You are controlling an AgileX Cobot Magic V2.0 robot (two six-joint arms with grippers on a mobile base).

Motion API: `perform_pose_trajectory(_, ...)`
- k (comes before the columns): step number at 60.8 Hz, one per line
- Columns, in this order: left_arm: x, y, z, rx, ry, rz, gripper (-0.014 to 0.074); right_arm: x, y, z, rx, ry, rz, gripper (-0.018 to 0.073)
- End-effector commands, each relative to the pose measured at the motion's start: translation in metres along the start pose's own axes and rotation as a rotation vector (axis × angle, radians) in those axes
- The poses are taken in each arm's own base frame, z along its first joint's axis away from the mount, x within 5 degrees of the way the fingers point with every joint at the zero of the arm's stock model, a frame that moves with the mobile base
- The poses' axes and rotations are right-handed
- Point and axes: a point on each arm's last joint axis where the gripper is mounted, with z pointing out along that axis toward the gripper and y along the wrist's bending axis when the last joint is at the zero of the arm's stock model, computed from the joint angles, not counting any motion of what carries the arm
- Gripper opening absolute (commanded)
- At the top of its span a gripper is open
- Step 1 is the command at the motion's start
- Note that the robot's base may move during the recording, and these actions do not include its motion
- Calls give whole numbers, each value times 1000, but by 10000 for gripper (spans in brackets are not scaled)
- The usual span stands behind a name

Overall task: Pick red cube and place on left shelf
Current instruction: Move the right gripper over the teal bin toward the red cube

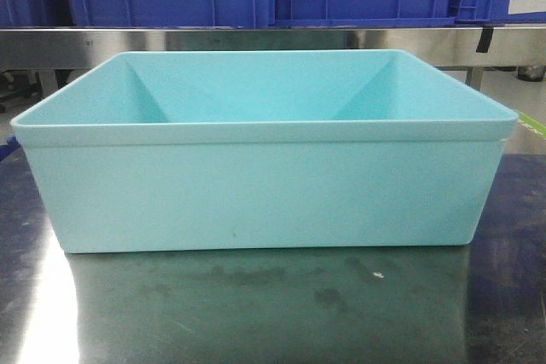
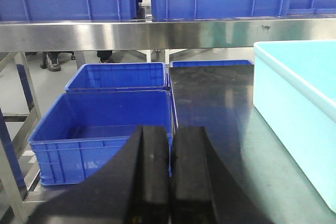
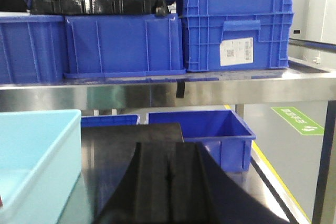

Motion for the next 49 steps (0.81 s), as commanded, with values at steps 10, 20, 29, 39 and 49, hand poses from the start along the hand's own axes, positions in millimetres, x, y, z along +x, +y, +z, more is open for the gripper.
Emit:
perform_pose_trajectory(10, -1, -1, 0, 9, -79, -5, 102, -74, 7, 3, -14, -53, -5, 50)
perform_pose_trajectory(20, -1, -1, 0, 9, -79, -5, 102, -116, 12, 23, -23, 70, -8, 50)
perform_pose_trajectory(29, -1, -1, 0, 9, -79, -5, 102, -153, 20, 51, -81, 185, -7, 50)
perform_pose_trajectory(39, -1, -1, 0, 9, -79, -5, 102, -182, 41, 91, -225, 348, -12, 50)
perform_pose_trajectory(49, -1, -1, 0, 9, -79, -5, 102, -192, 79, 132, -401, 483, -33, 51)
